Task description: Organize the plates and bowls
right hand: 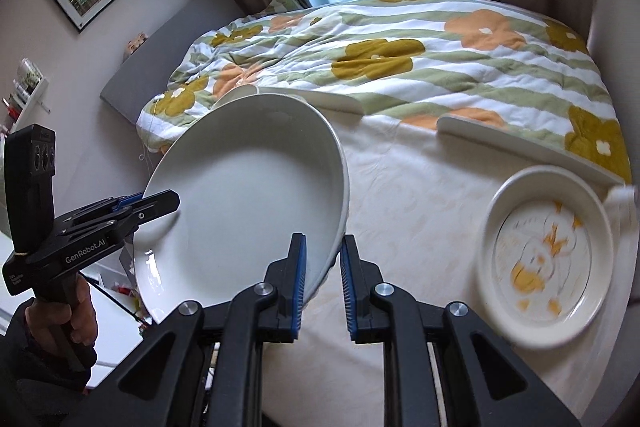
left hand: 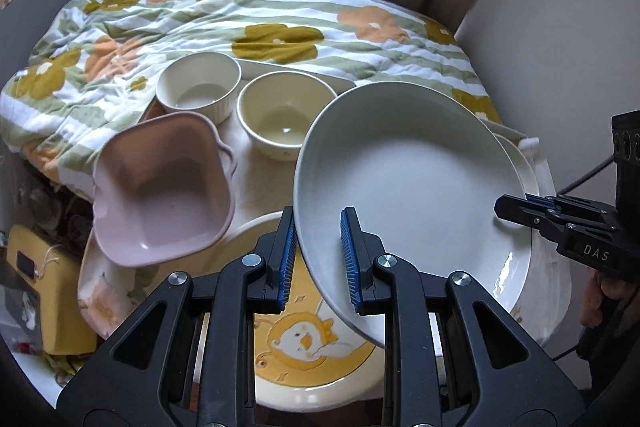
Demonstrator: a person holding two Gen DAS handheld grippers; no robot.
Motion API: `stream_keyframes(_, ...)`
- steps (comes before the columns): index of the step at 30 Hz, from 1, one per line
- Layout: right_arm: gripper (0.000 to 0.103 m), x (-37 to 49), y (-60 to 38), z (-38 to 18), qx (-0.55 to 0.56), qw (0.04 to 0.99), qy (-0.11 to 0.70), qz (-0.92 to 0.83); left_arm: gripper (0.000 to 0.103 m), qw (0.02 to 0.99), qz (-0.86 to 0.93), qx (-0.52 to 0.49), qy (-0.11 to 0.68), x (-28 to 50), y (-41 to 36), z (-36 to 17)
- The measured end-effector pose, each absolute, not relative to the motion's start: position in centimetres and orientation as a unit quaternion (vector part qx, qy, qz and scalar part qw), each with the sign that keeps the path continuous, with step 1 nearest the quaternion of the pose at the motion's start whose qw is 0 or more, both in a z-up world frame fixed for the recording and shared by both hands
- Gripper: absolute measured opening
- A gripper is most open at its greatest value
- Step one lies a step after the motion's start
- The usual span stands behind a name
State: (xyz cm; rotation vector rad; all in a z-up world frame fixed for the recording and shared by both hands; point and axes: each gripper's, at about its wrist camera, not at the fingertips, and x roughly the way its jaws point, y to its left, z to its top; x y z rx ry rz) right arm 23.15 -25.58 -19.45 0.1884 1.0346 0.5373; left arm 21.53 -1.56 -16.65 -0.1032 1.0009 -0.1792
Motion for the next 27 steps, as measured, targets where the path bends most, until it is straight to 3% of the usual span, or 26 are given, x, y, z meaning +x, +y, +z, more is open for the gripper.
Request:
stream_keyframes(10,0.016,16.7,-21.7,-22.8,0.139,0.825,0.513,0.191,0.019,0.843,-0.131,-0.025,0.521,17.6,2.7,-20.5)
stream_keyframes(27,0.016,16.0,-19.6,-26.0,0.105,0.830,0.525,0.154,0.019,0.822,-0.134,-0.009,0.553,18.7,2.5,-27.2)
